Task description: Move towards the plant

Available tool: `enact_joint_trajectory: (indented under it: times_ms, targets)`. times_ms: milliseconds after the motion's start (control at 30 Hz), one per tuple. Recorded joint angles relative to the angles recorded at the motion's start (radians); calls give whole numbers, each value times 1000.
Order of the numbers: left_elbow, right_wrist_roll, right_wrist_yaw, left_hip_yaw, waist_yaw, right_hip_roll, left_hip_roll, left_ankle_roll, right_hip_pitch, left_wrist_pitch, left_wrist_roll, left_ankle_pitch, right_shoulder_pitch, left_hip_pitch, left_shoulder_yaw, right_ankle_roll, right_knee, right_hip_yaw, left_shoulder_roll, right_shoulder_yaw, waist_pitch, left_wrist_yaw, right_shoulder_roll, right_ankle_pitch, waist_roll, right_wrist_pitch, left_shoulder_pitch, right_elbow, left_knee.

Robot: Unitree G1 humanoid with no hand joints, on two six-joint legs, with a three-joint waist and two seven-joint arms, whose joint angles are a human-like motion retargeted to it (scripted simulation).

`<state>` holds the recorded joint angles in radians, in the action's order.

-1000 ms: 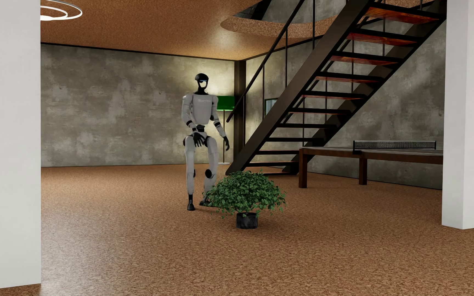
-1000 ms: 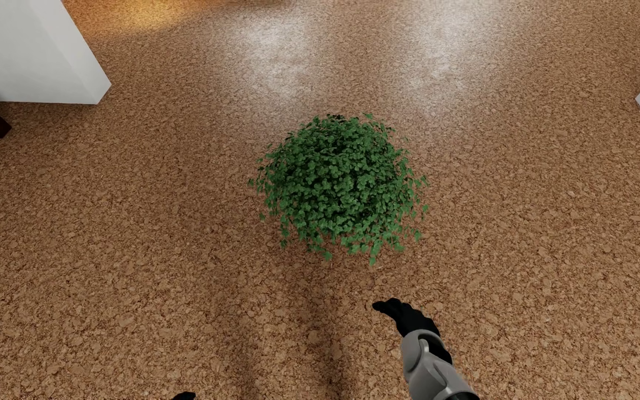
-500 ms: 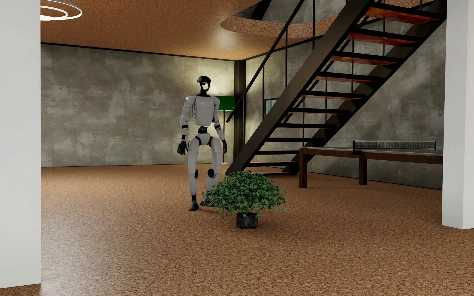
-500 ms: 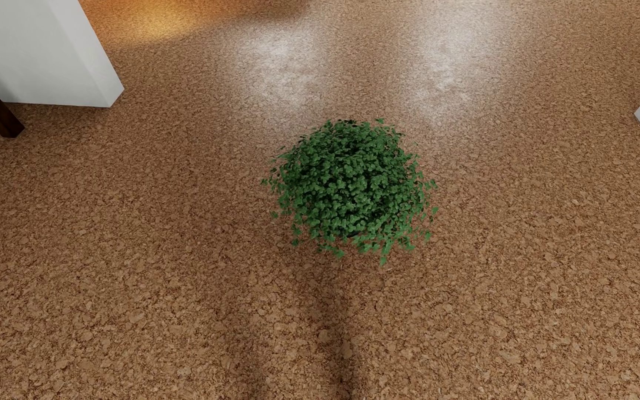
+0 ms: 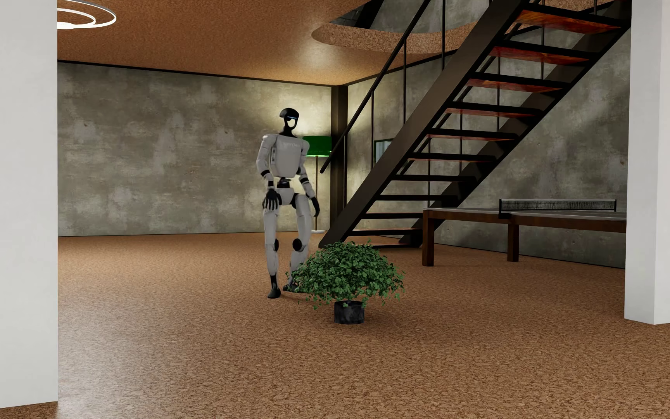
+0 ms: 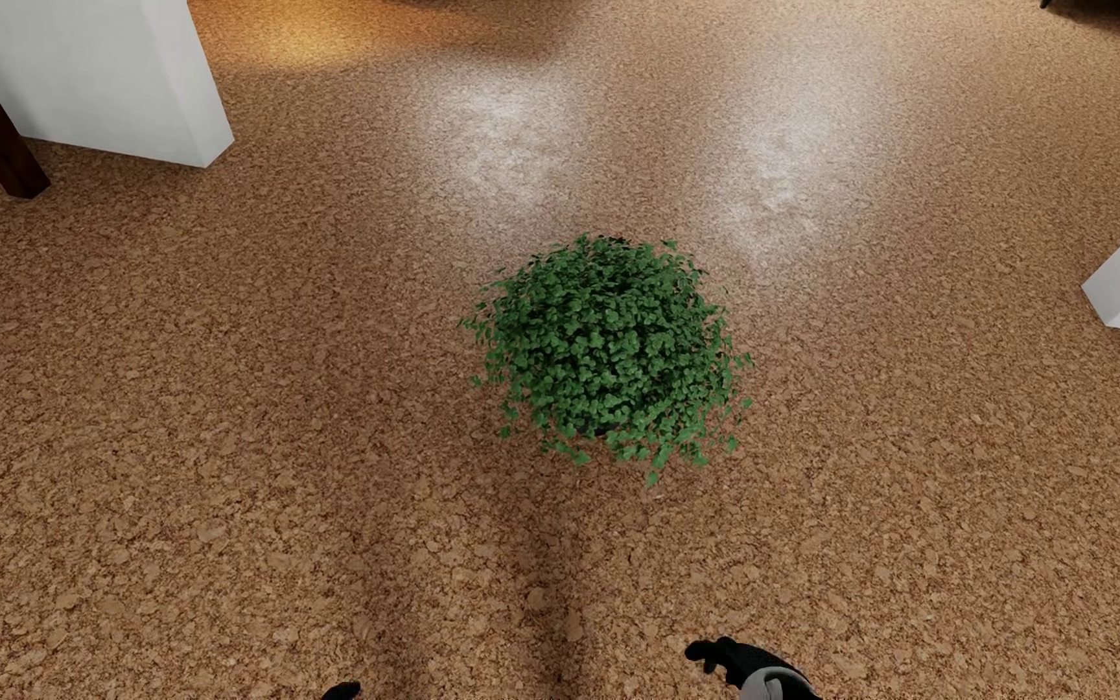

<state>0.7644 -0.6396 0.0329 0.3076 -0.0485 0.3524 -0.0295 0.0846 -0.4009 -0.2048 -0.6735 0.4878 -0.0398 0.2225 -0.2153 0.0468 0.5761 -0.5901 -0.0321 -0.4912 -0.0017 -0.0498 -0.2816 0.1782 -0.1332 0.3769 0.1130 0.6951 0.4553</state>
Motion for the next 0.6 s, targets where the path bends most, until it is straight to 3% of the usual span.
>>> enact_joint_trajectory:
  times_ms: [200, 433, 500, 600]
  targets:
    - [20, 54, -58, 32, -11, -18, 10, 24, -30, -43, 9, 10, -63, -2, -19, -2, 16, 49, 18, 22, 0, -6, 25, -36, 6, -11, 6, -50, -2]
    - [67, 91, 49, 51, -2, -54, 15, 19, -18, -58, -10, 2, 4, -6, -50, 30, -53, 56, 46, -32, -8, 11, 56, -50, 31, 17, 60, 140, -24]
    - [49, 91, 69, 62, 0, -51, 13, 20, -23, -67, 2, -65, 44, -10, -66, 28, -48, 67, 36, -44, -9, 12, 49, -43, 38, 32, 67, 181, -35]
    - [37, 102, 8, 76, 2, -38, 3, 33, -45, -71, 8, -89, 117, -13, -74, 23, -14, 91, 17, -16, -7, 5, 43, -27, 44, 46, 72, 200, -35]
